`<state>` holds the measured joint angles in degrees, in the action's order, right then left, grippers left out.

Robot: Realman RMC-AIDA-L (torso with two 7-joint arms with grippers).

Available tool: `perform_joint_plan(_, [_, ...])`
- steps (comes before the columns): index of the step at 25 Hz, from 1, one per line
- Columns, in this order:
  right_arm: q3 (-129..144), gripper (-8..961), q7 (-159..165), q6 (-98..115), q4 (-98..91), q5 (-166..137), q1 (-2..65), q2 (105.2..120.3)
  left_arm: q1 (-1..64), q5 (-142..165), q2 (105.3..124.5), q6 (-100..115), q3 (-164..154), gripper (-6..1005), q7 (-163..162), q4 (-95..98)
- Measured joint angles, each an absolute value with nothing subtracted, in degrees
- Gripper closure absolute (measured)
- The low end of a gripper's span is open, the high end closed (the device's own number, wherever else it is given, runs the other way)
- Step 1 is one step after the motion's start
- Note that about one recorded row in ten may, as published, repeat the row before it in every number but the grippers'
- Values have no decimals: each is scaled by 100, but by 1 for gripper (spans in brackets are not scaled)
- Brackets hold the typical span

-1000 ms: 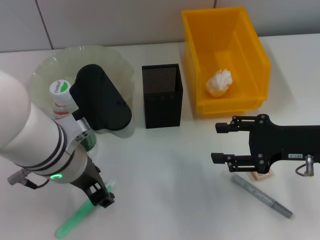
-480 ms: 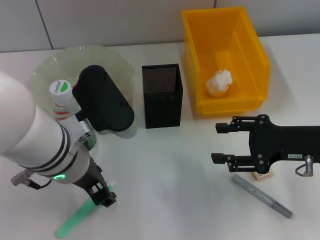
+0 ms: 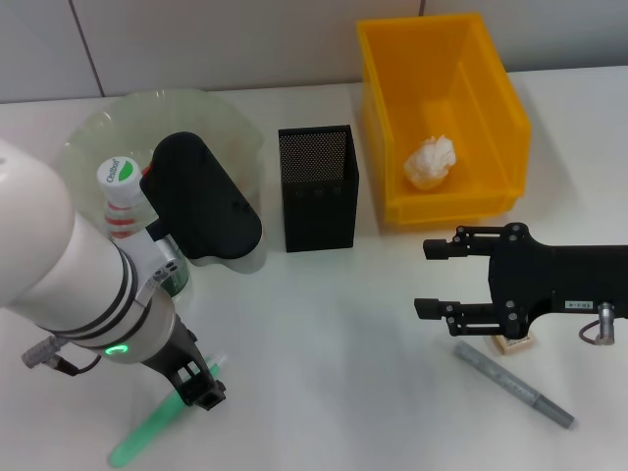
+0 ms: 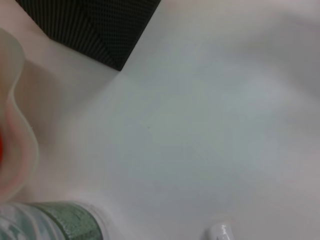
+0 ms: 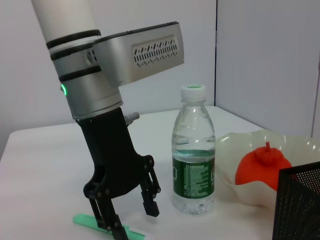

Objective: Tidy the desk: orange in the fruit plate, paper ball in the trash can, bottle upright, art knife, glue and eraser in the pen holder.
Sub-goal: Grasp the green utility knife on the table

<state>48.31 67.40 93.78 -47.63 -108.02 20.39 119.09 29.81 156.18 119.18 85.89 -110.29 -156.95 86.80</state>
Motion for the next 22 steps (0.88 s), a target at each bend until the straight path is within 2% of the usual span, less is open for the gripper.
perform_joint_plan(22, [4830,263,6732,9378,-4763,-10801,2039,11909,3031,15608,11918,8569,-11048,452,-15823,8591])
